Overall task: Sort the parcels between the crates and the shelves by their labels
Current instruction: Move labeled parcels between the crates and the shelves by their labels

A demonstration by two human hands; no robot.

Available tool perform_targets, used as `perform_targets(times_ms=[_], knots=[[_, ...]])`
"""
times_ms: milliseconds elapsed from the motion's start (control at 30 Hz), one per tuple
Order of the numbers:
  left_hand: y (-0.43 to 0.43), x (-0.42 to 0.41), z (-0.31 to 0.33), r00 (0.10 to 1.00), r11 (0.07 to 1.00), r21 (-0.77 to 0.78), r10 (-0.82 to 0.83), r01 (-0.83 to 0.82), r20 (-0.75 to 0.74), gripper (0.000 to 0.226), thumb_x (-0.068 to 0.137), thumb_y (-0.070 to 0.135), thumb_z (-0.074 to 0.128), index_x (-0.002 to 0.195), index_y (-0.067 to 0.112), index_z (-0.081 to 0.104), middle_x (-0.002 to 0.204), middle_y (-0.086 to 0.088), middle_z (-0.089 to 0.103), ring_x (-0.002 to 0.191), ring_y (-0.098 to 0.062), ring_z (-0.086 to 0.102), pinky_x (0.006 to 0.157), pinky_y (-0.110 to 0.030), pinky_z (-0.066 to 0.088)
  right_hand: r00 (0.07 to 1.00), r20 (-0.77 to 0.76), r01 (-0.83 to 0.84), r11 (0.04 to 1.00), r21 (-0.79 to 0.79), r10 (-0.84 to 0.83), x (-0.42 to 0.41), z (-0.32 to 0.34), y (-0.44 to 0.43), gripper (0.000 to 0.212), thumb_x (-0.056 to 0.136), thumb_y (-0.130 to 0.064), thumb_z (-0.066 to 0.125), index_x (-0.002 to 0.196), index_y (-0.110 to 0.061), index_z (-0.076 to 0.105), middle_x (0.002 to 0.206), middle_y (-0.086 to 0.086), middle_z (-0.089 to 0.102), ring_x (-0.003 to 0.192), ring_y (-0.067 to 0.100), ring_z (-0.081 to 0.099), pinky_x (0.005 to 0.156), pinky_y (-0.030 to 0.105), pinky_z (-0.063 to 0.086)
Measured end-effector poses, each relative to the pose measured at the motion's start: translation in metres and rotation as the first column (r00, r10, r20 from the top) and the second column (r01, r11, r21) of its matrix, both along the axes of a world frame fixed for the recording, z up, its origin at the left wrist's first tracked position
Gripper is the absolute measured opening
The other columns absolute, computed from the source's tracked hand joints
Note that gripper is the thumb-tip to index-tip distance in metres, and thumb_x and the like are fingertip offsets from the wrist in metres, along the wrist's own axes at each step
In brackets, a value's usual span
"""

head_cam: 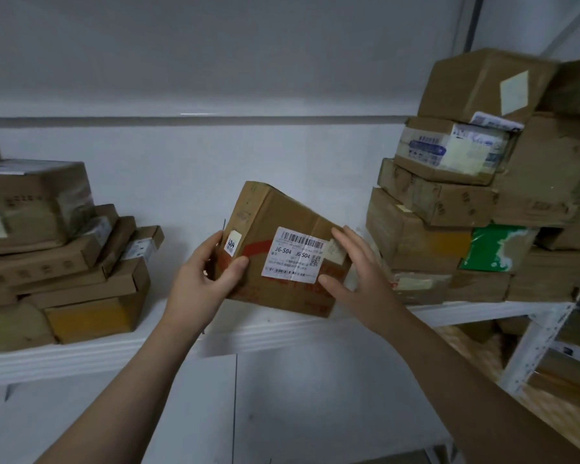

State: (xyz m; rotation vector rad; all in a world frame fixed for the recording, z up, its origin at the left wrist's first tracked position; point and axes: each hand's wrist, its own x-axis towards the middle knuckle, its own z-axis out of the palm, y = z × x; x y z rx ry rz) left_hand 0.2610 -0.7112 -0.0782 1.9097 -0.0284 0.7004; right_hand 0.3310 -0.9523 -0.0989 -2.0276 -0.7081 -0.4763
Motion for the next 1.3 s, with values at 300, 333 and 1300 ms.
perform_targets(times_ms=[300, 333, 1300], knots=[[0.003, 0.004, 0.03, 0.995, 0.964, 0.263, -0.061, 0.037, 0.08, 0.059, 0.074, 0.047, 0.067, 0.13, 0.03, 0.055, 0.124, 0.003, 0.054, 0.114, -0.009, 0.05, 0.095, -0.022, 0.042, 0.998, -0.011, 0.06, 0.998, -0.023, -0.06, 0.007, 0.022, -0.003, 0.085, 0.083, -0.043, 0.069, 0.148, -0.04, 0.016, 0.156, -0.012, 0.019, 0.141, 0.006, 0.017, 0.112, 0.037, 0.021], [0.002, 0.005, 0.041, 0.99, 0.929, 0.37, -0.078, 0.028, 0.121, 0.063, 0.071, 0.05, 0.062, 0.129, 0.027, 0.056, 0.124, 0.002, 0.054, 0.116, -0.015, 0.049, 0.1, -0.031, 0.041, 0.999, -0.018, 0.036, 0.999, 0.005, -0.036, 0.007, 0.027, -0.001, 0.086, 0.082, -0.045, 0.07, 0.148, -0.042, 0.015, 0.153, -0.018, 0.021, 0.137, 0.0, 0.019, 0.109, 0.032, 0.021], [0.004, 0.04, -0.009, 0.987, 0.989, -0.143, 0.05, -0.028, 0.153, 0.042, 0.094, 0.034, 0.056, 0.133, 0.024, 0.047, 0.12, 0.013, 0.061, 0.109, -0.002, 0.059, 0.093, -0.039, 0.052, 0.997, -0.083, 0.047, 0.814, 0.578, 0.002, 0.008, 0.009, 0.041, 0.065, 0.087, 0.005, 0.06, 0.143, -0.018, 0.035, 0.125, -0.01, 0.055, 0.11, -0.008, 0.055, 0.083, 0.009, 0.047]])
